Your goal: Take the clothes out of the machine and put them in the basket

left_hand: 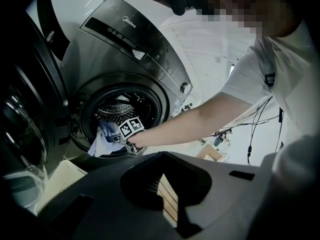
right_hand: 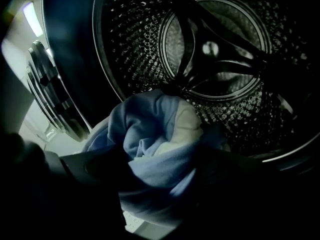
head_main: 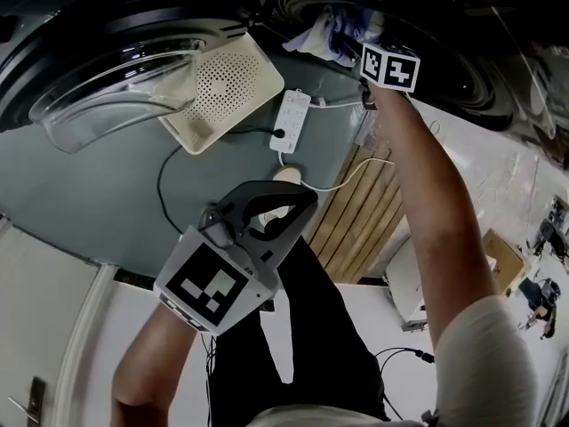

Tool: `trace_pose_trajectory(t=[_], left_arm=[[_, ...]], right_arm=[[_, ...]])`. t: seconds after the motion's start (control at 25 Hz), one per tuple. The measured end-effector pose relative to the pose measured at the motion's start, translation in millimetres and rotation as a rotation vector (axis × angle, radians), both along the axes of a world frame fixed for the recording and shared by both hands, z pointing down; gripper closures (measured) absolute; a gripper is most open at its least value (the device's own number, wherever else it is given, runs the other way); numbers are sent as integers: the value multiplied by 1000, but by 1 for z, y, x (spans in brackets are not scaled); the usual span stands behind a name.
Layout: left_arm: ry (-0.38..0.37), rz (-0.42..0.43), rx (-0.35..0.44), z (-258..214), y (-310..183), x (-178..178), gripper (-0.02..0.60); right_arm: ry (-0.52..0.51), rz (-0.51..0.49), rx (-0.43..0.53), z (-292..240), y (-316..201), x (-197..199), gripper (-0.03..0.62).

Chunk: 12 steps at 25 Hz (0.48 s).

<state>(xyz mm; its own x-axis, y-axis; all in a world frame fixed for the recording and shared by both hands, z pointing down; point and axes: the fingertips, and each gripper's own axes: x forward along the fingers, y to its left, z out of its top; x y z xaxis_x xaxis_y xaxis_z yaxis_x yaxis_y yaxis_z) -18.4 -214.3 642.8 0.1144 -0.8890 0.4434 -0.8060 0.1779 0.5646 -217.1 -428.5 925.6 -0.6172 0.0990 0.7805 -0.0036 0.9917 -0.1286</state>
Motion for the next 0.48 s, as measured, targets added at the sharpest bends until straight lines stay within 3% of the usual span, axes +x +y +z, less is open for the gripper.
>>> trace_pose_trajectory(t=[0.28, 0.48], left_arm=[[-8, 6, -8, -4, 3, 1, 583], [-7, 9, -9, -7, 6, 3, 583]], right_arm=[[13, -19, 21, -4, 11, 3, 290], [20, -31, 33, -7, 15, 6, 366]])
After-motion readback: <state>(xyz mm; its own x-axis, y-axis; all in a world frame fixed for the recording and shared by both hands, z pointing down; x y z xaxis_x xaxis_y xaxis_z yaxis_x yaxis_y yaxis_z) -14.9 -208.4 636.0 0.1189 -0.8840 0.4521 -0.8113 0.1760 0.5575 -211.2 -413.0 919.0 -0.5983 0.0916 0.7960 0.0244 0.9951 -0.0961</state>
